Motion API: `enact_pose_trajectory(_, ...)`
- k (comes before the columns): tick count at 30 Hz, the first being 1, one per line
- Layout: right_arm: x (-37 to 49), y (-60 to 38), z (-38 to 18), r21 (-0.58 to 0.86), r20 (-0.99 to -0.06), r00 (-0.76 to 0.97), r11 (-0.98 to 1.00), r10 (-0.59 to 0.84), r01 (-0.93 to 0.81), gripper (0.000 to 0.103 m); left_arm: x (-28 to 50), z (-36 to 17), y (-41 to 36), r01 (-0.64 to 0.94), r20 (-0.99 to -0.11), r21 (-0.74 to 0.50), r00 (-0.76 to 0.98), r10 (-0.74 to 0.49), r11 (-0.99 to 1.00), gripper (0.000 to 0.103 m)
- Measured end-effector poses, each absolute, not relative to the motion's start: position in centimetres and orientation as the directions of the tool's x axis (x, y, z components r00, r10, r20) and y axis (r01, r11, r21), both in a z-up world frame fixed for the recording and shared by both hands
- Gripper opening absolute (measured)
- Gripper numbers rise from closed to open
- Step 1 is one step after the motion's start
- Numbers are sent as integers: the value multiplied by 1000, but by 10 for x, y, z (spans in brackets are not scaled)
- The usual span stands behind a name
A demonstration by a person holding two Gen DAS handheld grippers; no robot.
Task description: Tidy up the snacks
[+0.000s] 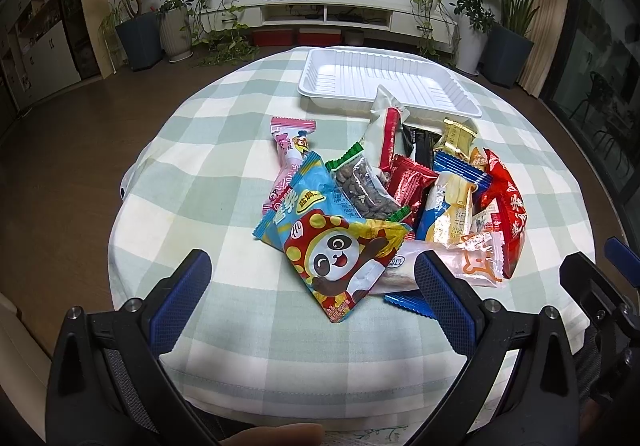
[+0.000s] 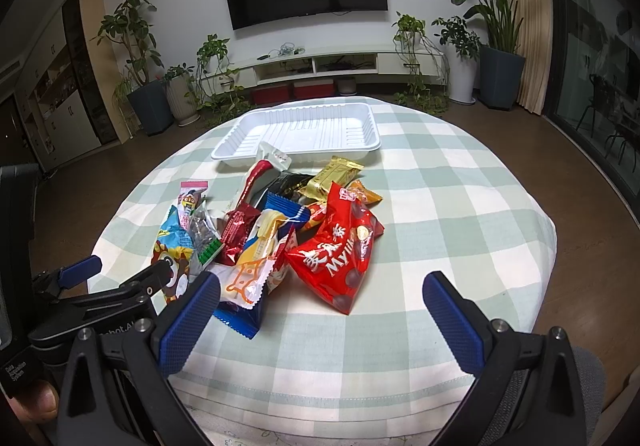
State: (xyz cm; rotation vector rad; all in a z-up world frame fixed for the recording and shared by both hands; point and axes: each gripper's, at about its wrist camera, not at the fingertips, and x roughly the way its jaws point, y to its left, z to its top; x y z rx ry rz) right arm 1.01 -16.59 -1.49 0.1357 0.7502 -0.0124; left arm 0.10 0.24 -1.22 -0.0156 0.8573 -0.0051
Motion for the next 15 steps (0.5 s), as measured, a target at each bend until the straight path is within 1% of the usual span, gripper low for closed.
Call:
enact_pose_trajectory(9, 11, -168, -11, 120, -681, 731, 991, 39, 59, 103, 3, -15, 4, -2, -763, -27, 646, -19, 1000, 103)
enact_pose_trajectory(13, 9, -166, -16, 128, -678, 733, 990, 41, 63, 103, 5, -18, 14, 21, -768, -107, 633, -96, 994, 103)
enact_pose_trajectory(15, 7, -165, -19, 133, -676, 735, 989, 41, 67, 103, 5, -22, 20, 64, -761, -176, 624, -177, 982, 103)
